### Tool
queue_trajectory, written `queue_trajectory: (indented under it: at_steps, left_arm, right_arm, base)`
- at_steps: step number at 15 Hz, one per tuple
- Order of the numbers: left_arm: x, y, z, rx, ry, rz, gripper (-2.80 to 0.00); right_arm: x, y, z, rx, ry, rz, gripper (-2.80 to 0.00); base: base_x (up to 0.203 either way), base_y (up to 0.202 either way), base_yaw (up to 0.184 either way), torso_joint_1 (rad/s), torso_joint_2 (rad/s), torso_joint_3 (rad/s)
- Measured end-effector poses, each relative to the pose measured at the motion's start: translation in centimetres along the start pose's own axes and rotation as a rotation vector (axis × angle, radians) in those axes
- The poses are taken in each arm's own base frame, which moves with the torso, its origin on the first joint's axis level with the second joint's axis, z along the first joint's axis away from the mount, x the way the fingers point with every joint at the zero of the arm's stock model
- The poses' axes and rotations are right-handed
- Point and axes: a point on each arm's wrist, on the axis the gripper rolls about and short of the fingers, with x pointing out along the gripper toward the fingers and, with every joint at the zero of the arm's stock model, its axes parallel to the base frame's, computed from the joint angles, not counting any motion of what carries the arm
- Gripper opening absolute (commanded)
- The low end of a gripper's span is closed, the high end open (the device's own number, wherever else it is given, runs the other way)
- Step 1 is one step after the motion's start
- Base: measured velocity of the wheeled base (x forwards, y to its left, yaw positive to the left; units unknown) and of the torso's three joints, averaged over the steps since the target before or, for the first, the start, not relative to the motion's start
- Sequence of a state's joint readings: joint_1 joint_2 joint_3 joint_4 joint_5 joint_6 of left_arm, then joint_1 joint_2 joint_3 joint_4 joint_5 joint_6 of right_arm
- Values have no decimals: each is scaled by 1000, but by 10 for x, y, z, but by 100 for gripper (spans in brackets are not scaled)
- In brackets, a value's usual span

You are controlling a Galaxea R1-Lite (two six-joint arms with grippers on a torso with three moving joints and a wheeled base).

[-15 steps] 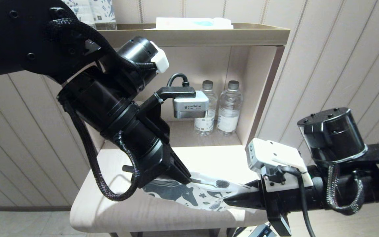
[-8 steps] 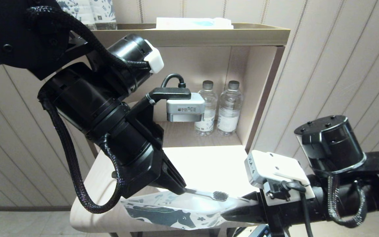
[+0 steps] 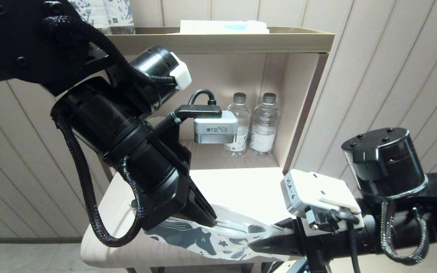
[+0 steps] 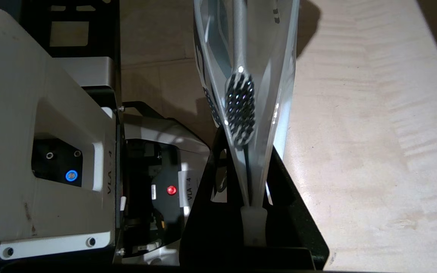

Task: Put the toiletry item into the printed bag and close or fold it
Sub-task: Place the toothbrush in the storage bag

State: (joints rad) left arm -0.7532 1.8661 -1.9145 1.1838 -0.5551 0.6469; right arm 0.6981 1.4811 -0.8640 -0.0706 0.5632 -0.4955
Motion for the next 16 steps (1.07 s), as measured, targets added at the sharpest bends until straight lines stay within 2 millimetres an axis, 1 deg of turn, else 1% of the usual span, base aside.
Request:
queue_trajectory:
  at_steps: [3, 5, 7, 12, 16]
  left_arm:
    - [4, 6, 2, 21, -7, 8, -280]
    - [7, 13, 2, 27, -14, 18, -280]
    - [10, 19, 1, 34, -16, 24, -280]
    - [16, 29, 0, 35, -23, 34, -280]
    - [16, 35, 2, 47, -47, 58, -280]
  right_arm:
    - [-3, -12, 5, 3, -22, -20, -280]
    - [-4, -19, 7, 8, -42, -8, -280]
    - [-3, -23, 6, 12, -46, -5, -280]
    - [0, -24, 4, 20, -46, 16, -280]
    - [1, -23, 2, 23, -46, 24, -280]
  base:
    - [0, 0, 0, 0, 0, 0]
    - [0, 0, 0, 0, 0, 0]
    - [0, 0, 0, 0, 0, 0]
    - [0, 0, 0, 0, 0, 0]
    - [0, 0, 0, 0, 0, 0]
